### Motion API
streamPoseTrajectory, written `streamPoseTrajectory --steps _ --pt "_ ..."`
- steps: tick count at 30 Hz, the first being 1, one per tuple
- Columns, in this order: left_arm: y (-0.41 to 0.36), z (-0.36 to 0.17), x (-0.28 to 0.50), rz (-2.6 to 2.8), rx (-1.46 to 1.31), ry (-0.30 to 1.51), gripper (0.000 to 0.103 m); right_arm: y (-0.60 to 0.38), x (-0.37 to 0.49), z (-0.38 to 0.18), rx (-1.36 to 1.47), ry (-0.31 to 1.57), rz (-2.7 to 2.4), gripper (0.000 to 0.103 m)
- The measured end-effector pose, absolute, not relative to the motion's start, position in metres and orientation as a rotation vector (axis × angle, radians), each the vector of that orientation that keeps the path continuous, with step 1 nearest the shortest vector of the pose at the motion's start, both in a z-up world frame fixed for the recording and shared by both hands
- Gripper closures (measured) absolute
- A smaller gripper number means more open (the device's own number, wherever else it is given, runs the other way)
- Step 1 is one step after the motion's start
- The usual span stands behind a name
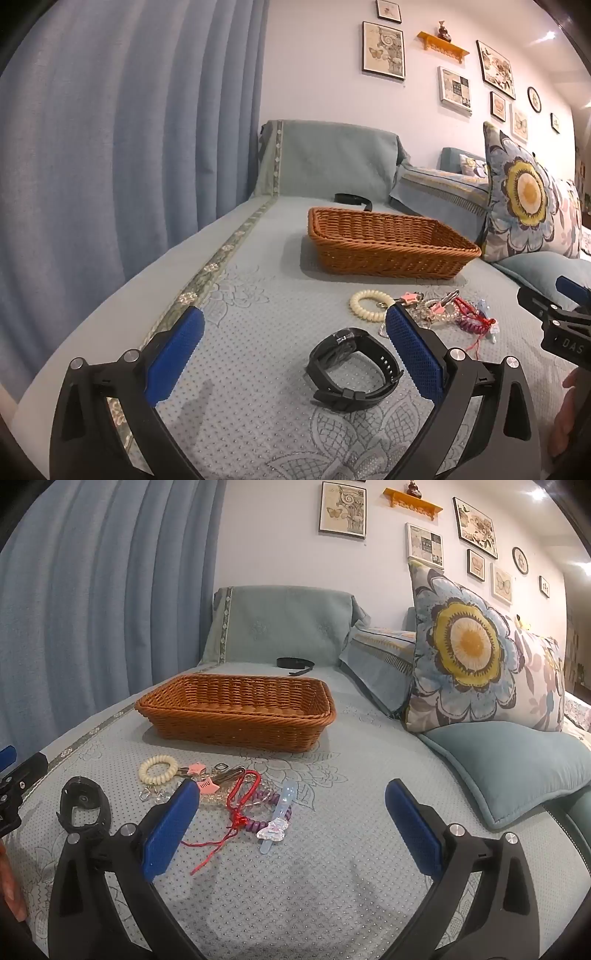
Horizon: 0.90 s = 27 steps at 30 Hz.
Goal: Organize jewelry
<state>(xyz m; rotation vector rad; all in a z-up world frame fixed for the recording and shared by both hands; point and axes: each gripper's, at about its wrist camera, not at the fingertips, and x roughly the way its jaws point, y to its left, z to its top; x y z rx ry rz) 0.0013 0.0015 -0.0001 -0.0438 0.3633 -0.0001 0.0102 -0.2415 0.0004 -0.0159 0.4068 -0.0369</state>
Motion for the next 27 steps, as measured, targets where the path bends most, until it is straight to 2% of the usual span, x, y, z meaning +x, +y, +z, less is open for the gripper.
streamPoseTrajectory --steps 27 --pt "0.0018 -0.0005 0.0065 0.003 -0.051 0.367 0.008 -0.2428 0.01 -0.0005 -0.016 0.408 -0.037 0.007"
